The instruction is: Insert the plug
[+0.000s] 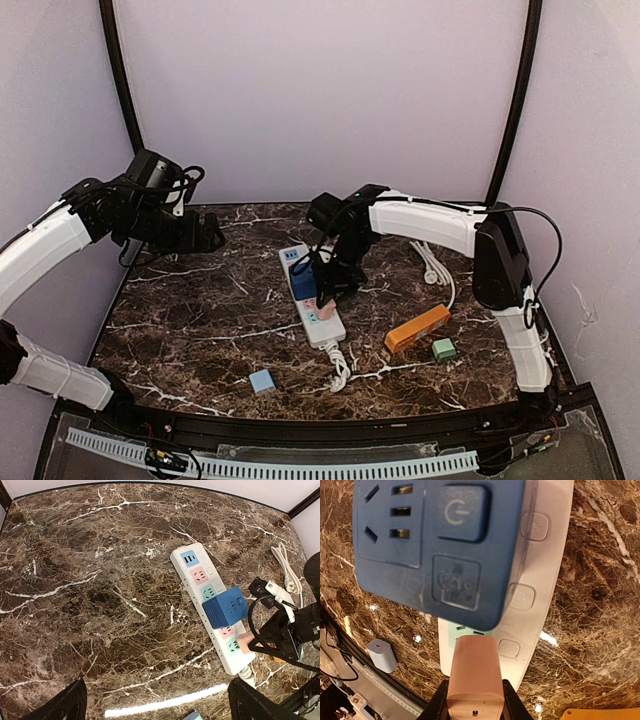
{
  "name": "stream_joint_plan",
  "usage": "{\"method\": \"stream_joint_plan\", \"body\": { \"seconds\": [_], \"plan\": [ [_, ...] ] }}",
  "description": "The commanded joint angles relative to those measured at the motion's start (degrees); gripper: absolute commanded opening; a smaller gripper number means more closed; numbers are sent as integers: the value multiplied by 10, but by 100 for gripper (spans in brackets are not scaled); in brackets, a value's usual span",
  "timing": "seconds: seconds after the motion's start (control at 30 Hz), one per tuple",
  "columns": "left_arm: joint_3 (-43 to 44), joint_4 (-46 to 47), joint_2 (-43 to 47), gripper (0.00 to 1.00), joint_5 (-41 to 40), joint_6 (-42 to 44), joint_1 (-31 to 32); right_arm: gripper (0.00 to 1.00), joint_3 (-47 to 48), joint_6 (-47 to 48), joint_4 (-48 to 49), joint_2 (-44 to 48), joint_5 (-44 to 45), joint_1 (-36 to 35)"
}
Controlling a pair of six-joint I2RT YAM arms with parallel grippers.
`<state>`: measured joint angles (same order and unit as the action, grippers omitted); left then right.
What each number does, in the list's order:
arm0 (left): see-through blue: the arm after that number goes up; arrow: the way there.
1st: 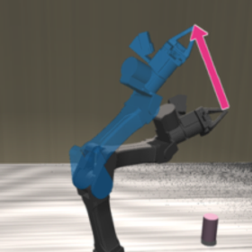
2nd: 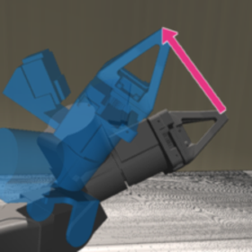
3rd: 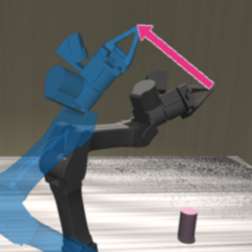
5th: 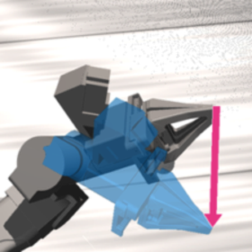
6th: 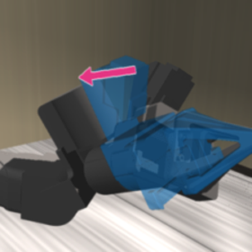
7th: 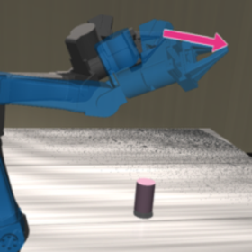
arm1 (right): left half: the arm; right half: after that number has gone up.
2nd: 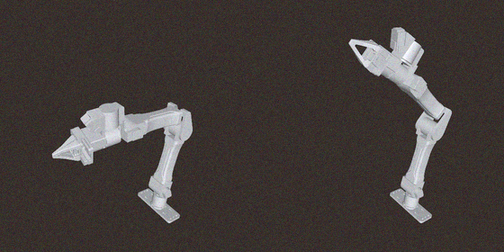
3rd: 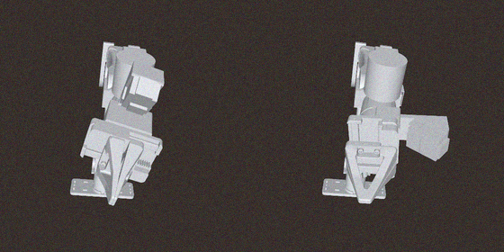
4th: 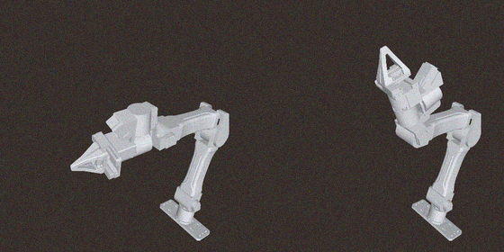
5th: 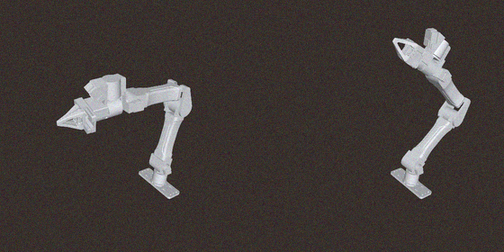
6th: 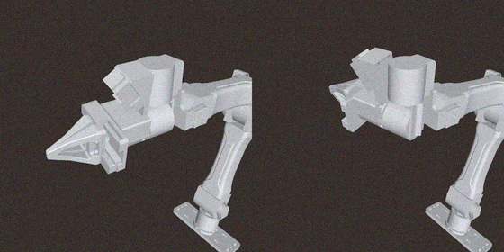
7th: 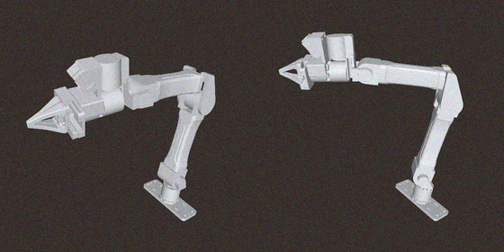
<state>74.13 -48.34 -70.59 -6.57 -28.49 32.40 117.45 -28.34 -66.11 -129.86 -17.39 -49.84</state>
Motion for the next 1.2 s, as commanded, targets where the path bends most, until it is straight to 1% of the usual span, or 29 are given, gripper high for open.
{"method": "stream_joint_plan", "body": {
  "seconds": [0.0, 0.5, 0.97, 1.17],
  "plan": [
    [-1, -6, 12, 99, 2, 7, -2, 0, 18, -5, -4, -14, 10, -4],
    [-1, -7, 11, 99, -5, 12, -3, 0, 26, -5, -17, -22, 12, -4],
    [-3, -4, 8, 99, -4, 15, -2, 0, 47, -43, -64, -39, 64, -23],
    [-3, -1, 2, 99, 4, 17, -2, 0, 50, -52, -65, -44, 71, -33]
  ]
}}
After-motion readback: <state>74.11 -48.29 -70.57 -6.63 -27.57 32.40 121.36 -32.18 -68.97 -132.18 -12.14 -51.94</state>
